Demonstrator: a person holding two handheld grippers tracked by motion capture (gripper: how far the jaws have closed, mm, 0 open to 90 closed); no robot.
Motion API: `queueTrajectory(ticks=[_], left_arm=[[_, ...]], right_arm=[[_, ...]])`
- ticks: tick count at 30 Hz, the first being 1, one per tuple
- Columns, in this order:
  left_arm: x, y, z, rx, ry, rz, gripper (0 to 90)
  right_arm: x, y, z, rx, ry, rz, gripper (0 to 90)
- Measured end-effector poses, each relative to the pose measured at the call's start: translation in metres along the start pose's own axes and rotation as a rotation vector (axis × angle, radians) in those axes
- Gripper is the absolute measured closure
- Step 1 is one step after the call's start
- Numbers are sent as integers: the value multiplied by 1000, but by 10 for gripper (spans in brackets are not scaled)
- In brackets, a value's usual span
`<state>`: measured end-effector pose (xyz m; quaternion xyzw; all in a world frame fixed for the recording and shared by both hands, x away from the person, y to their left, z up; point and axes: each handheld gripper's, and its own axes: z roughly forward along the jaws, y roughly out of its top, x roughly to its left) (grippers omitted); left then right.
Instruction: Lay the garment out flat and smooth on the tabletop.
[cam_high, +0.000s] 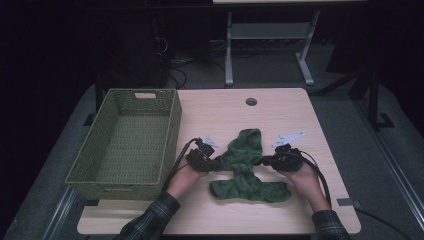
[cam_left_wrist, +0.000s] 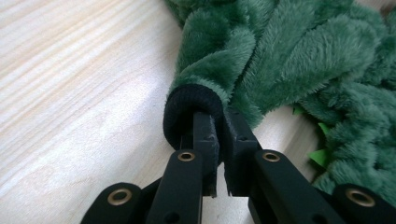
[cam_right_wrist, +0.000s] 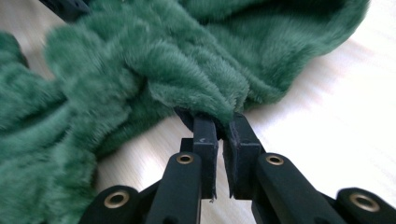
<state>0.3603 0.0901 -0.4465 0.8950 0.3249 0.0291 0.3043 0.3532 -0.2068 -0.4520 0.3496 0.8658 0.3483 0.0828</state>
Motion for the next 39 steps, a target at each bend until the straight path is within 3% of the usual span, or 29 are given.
queueTrajectory(ticks=[2, 5, 9, 12, 17, 18, 20, 24, 28, 30, 33, 35, 39], left_arm=[[-1, 0, 0, -3, 8, 9, 764], [-5, 4, -10, -23, 17, 24, 637], [-11, 14, -30, -95, 8, 44, 578], [-12, 27, -37, -123, 7, 77, 554], [-2, 56, -29, -152, 26, 106, 547], [1, 63, -26, -159, 28, 98, 549], [7, 75, -18, -164, 31, 85, 555], [19, 94, 2, -145, 26, 77, 578], [26, 102, 24, -103, 1, 73, 585], [27, 103, 34, -88, -8, 61, 585], [28, 101, 45, -50, 1, 74, 577], [29, 99, 48, -14, 8, 93, 577], [30, 92, 49, 2, 7, 103, 559]], right_arm=[[-1, -2, 2, 6, 2, 1, 814], [0, -2, -4, -13, 28, 12, 699], [-2, 1, -23, -30, 9, 10, 636], [-6, 6, -38, -84, -9, 14, 635], [-18, 15, -42, -116, -45, 53, 632], [-21, 16, -39, -132, -47, 67, 631], [-28, 20, -30, -106, -58, 94, 625], [-36, 27, -12, -86, -87, 121, 624], [-43, 26, 5, -86, -94, 149, 624], [-45, 25, 13, -81, -98, 171, 624], [-46, 23, 22, -72, -99, 181, 611], [-45, 22, 26, -70, -95, 180, 602], [-41, 21, 32, -49, -101, 172, 593]])
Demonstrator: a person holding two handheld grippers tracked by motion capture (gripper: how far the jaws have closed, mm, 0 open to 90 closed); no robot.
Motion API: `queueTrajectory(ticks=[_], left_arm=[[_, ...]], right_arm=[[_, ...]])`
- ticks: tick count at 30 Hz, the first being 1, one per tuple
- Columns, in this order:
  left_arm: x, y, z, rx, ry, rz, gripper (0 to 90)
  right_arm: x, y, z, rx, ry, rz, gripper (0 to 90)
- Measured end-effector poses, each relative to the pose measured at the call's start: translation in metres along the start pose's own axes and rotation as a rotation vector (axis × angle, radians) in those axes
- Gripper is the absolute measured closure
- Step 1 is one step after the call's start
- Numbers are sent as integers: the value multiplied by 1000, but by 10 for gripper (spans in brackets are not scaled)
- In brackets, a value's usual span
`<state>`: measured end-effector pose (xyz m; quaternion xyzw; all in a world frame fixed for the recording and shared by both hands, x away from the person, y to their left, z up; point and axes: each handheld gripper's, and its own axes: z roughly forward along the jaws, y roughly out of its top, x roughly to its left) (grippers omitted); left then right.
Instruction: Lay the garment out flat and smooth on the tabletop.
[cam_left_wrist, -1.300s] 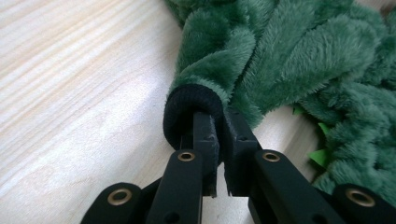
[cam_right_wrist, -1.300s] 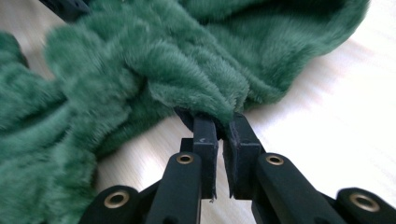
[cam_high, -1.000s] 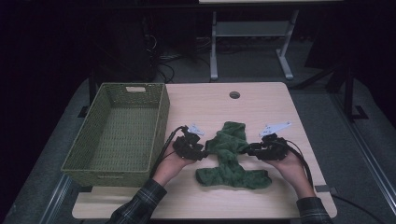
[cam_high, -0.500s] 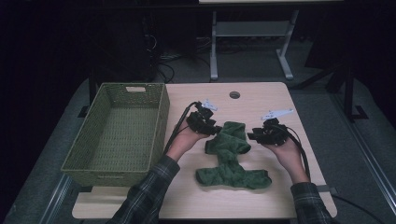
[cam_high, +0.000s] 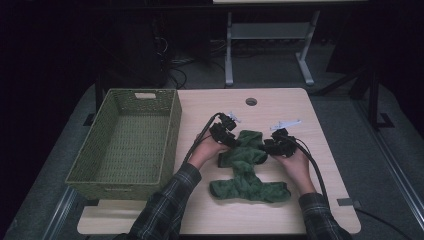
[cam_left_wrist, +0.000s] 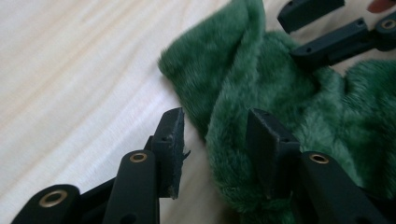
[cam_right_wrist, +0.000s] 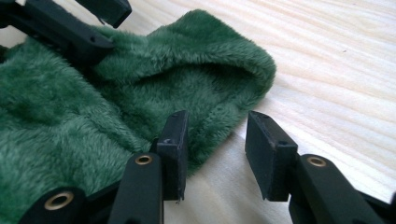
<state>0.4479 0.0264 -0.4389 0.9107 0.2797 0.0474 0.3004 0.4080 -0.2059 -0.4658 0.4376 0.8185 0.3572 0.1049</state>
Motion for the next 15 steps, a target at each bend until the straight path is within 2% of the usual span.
queueTrajectory(ticks=[4, 7, 10, 13, 15], left_arm=[[0, -6, 3, 26, -2, -1, 558], [0, -9, 4, 33, -3, -2, 589], [-1, -10, 3, 38, 2, 7, 682], [-2, -12, -1, 40, 19, 11, 797], [-3, -14, -6, 16, 42, 7, 834]], right_arm=[[3, -1, 4, 15, -5, -8, 607], [5, 0, 5, 17, -13, -13, 639], [7, 0, 5, 15, -17, -27, 713], [8, 0, 6, 21, 5, -24, 832], [8, 0, 5, 28, 12, -28, 867]])
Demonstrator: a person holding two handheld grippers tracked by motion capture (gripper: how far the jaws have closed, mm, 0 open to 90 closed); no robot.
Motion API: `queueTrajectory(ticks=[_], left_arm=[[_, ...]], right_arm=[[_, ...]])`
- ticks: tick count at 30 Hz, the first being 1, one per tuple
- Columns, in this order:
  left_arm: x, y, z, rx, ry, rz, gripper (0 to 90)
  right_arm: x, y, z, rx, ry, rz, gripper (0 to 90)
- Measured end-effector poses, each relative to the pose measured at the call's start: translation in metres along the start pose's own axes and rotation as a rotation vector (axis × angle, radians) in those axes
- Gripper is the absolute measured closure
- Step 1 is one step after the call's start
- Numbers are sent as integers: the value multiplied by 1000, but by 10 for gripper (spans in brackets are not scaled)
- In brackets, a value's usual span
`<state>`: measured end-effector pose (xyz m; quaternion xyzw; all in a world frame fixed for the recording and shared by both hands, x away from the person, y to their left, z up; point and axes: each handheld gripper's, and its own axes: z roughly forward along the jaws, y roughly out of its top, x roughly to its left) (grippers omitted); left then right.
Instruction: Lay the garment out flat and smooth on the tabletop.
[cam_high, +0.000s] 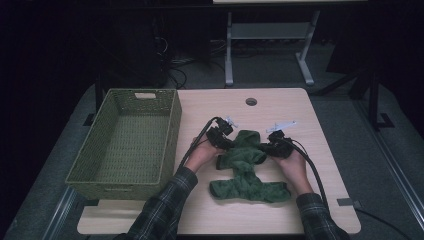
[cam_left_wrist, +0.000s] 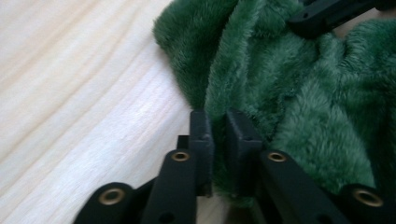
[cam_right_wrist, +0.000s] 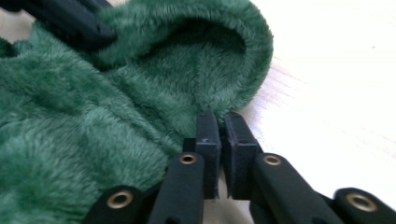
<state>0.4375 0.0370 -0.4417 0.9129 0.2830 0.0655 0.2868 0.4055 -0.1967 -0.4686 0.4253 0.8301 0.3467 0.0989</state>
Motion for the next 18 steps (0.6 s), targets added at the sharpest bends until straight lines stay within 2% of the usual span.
queueTrajectory(ticks=[5, 7, 8, 10, 11, 15, 18], left_arm=[[-2, -5, -19, -67, 26, -10, 847], [-1, -7, -27, -95, 41, -7, 847], [-1, -8, -31, -112, 46, -19, 846], [0, -10, -36, -140, 60, -37, 853], [1, -12, -37, -151, 69, -35, 859], [5, -16, -29, -167, 84, -64, 866], [11, -19, -17, -171, 69, -97, 869]], right_arm=[[3, 3, -8, -1, -28, -25, 876], [3, 7, -17, -27, -44, -37, 876], [3, 9, -22, -42, -52, -42, 879], [0, 13, -30, -67, -62, -43, 879], [-2, 15, -34, -61, -55, -30, 879], [-12, 19, -42, -67, -87, -46, 885], [-23, 15, -41, -61, -88, -15, 887]])
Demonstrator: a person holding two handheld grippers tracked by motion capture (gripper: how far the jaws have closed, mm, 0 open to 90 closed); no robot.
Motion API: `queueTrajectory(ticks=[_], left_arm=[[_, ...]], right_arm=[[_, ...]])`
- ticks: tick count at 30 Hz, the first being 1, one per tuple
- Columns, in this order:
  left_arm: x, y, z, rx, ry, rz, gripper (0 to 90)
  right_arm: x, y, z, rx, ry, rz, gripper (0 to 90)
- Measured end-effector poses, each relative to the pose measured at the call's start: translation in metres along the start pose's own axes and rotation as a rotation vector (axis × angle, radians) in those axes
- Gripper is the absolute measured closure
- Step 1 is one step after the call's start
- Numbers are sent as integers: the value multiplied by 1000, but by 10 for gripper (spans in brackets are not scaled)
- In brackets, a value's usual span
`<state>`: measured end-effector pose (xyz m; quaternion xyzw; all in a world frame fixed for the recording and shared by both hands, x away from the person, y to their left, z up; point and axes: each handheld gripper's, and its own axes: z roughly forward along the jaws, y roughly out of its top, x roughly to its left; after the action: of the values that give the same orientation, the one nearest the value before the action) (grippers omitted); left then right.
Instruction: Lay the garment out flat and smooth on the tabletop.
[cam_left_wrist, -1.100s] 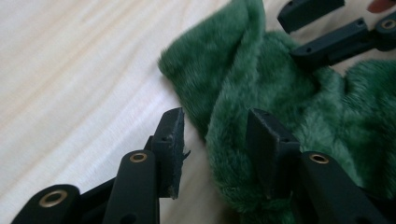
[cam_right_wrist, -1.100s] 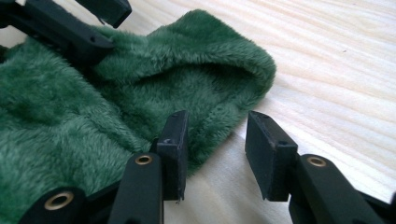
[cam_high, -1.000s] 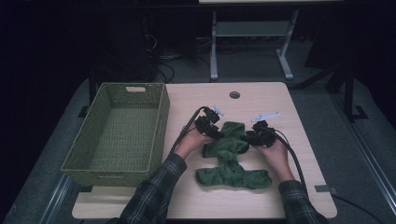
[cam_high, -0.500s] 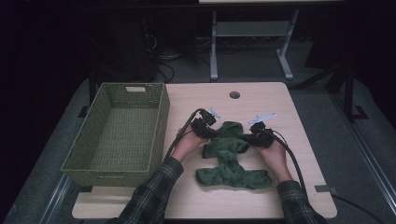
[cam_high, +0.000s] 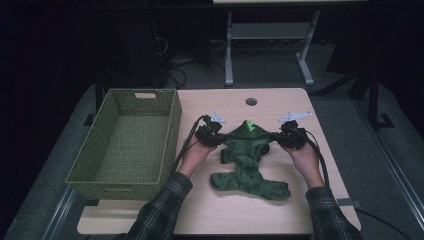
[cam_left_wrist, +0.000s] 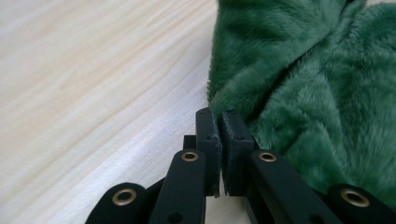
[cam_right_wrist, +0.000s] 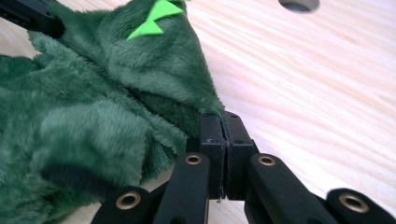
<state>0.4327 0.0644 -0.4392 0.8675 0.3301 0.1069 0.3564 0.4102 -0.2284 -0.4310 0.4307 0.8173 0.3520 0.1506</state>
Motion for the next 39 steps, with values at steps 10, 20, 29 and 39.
queueTrajectory(ticks=[10, 20, 29, 39], left_arm=[[11, -8, 31, -10, 27, -24, 842], [8, 6, 21, -27, 9, -31, 641], [-7, 15, -23, -58, -88, 6, 519], [-27, -6, -54, -59, -124, 41, 418]], right_arm=[[-9, -12, 25, 77, -17, -4, 888], [-6, -9, 24, 57, -41, 6, 725], [-2, -1, -15, -26, 19, 50, 604], [22, -6, -35, -79, 71, 1, 592]])
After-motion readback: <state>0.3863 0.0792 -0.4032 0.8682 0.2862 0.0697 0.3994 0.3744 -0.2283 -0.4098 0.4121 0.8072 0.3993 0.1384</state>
